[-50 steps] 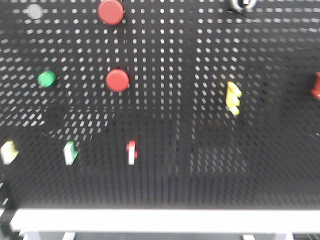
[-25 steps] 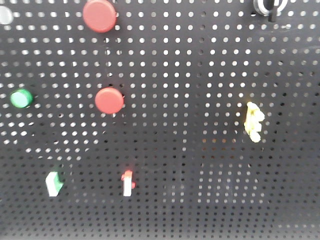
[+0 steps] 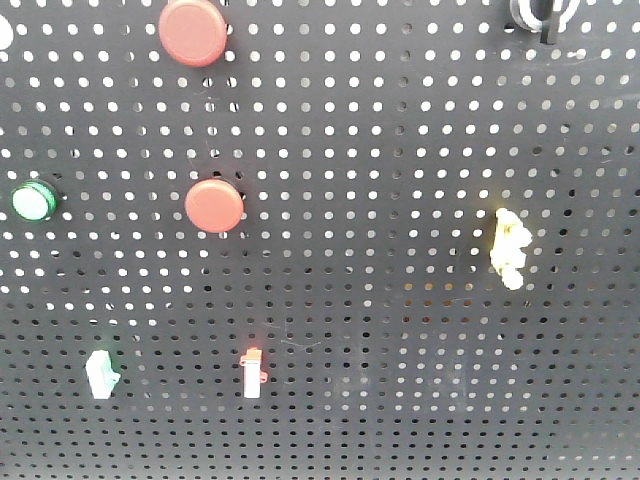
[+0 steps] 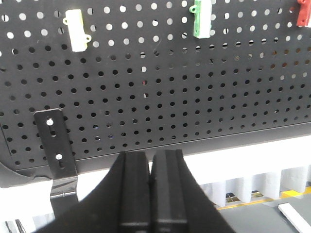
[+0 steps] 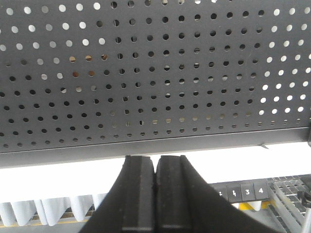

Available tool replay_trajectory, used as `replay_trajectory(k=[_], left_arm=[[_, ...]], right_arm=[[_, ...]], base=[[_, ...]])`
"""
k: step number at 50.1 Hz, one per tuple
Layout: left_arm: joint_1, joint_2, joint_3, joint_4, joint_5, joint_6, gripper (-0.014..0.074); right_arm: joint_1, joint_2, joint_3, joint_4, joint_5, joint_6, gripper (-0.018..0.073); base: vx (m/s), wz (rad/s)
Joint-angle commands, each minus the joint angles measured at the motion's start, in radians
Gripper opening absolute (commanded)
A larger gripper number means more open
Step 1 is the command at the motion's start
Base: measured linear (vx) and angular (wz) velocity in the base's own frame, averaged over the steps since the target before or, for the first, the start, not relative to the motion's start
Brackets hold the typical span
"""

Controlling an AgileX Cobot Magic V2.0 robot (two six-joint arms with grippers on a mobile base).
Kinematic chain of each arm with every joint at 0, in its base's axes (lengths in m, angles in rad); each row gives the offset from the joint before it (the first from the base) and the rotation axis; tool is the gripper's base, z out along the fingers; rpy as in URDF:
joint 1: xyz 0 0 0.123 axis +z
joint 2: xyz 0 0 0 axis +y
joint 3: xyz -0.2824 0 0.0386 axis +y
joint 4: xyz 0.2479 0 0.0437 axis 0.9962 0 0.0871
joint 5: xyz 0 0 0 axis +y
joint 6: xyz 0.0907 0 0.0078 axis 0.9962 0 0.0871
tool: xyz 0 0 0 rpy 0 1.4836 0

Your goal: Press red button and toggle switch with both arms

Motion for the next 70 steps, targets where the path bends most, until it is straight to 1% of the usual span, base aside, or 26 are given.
replay_trajectory(k=[1, 14, 18, 23, 25, 27, 29, 32, 35, 41, 45, 52, 55, 60, 66, 70], left_arm=[[0.0, -0.015, 0.034, 0.0, -0.083, -0.006, 0.0002], [0.0, -0.015, 0.034, 0.0, -0.089, -0.006, 0.0002], [0.0, -0.015, 0.032, 0.0, -0.15, -0.008, 0.0002], [0.0, -0.015, 0.008, -0.011, -0.208, -0.074, 0.0002], [0.0, -0.015, -0.013, -0.011, -0.217, -0.103, 0.0002], [0.0, -0.015, -0.05, -0.011, -0.207, -0.12, 0.0002], [0.0, -0.014, -0.082, -0.006, -0.185, -0.12, 0.0002], [0.0, 0.005, -0.167, 0.01, -0.148, -0.094, 0.0002], [0.0, 0.043, -0.243, 0.012, -0.128, -0.05, 0.0002], [0.0, 0.188, -0.447, 0.011, -0.088, 0.002, 0.0002], [0.0, 0.334, -0.589, 0.01, -0.051, 0.004, 0.0002], [0.0, 0.515, -0.822, 0.008, 0.044, 0.003, 0.0002], [0.0, 0.58, -0.897, 0.008, 0.06, 0.002, 0.0002], [0.0, 0.626, -0.98, 0.008, 0.087, 0.0, 0.0002], [0.0, 0.653, -1.026, 0.005, 0.086, 0.003, 0.0002], [-0.015, 0.674, -1.058, -0.027, 0.108, 0.004, 0.0002]], right_arm=[[-0.003, -0.017, 0.012, -0.013, -0.084, -0.003, -0.0003], [-0.003, -0.017, 0.012, -0.013, -0.128, -0.003, -0.0003], [-0.004, -0.017, 0.01, -0.014, -0.223, -0.002, -0.0003], [-0.004, -0.017, -0.003, -0.013, -0.355, 0.002, -0.0003], [-0.004, -0.017, -0.026, -0.013, -0.374, 0.002, -0.0003], [-0.004, -0.015, -0.064, -0.014, -0.365, 0.002, -0.0003], [-0.004, -0.009, -0.113, -0.014, -0.341, 0.002, -0.0003], [-0.004, 0.015, -0.227, -0.016, -0.281, -0.003, -0.0003], [-0.004, 0.056, -0.332, -0.019, -0.222, -0.003, -0.0003], [-0.004, 0.204, -0.58, -0.034, -0.094, -0.039, -0.0003], [-0.004, 0.309, -0.722, -0.037, -0.033, -0.092, -0.0003], [-0.004, 0.472, -0.927, -0.036, 0.022, -0.108, -0.0003], [-0.004, 0.511, -0.971, -0.036, 0.029, -0.107, -0.0003], [-0.004, 0.553, -1.009, -0.035, 0.025, -0.107, -0.0003], [-0.004, 0.558, -1.003, -0.035, 0.014, -0.107, -0.0003], [-0.004, 0.558, -1.001, -0.03, 0.015, -0.101, -0.0003]], base=[[0.0, 0.0], [0.0, 0.0], [0.0, 0.0], [0.0, 0.0], [0.0, 0.0], [0.0, 0.0], [0.0, 0.0], [0.0, 0.0], [0.0, 0.0], [0.0, 0.0], [0.0, 0.0], [0.0, 0.0], [0.0, 0.0], [0.0, 0.0], [0.0, 0.0], [0.0, 0.0]])
